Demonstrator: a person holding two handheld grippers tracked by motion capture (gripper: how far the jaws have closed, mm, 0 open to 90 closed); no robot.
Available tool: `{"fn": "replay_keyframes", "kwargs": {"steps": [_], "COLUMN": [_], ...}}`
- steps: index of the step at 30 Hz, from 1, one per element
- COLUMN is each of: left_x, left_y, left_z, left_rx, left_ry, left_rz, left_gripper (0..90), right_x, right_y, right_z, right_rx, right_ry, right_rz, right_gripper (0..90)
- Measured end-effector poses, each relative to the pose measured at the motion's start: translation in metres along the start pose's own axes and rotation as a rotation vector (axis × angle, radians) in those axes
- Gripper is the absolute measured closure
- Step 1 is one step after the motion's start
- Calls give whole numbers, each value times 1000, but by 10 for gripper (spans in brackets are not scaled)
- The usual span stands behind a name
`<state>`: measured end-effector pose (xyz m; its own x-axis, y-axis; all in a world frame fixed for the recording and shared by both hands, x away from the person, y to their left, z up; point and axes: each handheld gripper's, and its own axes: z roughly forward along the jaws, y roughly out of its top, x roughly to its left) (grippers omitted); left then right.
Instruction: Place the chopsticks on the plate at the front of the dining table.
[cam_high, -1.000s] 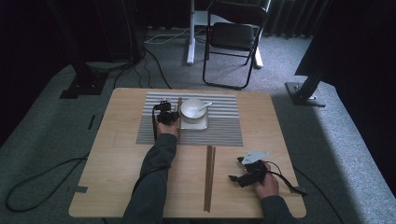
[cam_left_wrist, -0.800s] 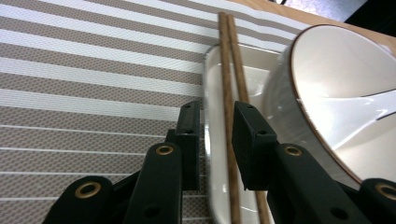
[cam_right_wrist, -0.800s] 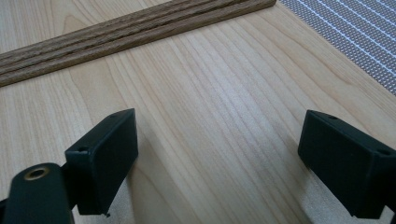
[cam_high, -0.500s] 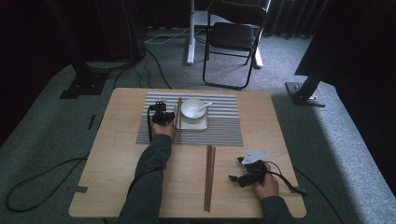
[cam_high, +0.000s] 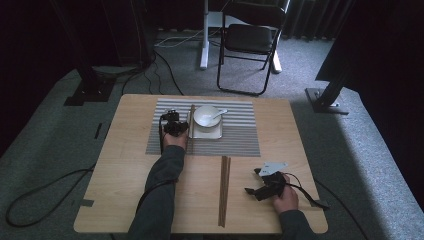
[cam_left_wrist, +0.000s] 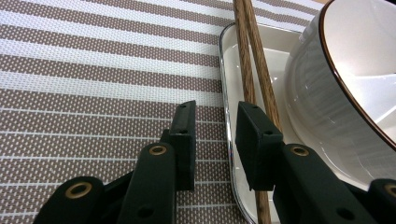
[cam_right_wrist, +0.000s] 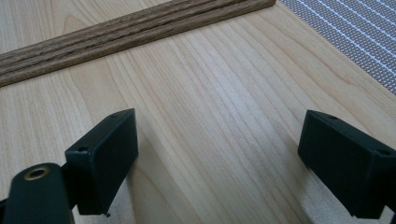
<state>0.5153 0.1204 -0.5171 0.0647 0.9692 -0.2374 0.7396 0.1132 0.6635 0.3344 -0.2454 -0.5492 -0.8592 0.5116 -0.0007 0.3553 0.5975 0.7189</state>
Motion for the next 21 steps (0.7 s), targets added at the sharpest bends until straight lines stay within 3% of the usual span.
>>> {"fn": "replay_keyframes", "kwargs": {"steps": [21], "left_x": [-10], "left_y": [0], "left_z": [1], "left_rx": [-1], "left_ry": [-7], "left_rz": [26], "left_gripper": [674], "right_x": [0], "right_y": [0], "right_z": [0], "right_rx": [0], "right_ry": [0], "right_rz": [0], "right_gripper": [115]}}
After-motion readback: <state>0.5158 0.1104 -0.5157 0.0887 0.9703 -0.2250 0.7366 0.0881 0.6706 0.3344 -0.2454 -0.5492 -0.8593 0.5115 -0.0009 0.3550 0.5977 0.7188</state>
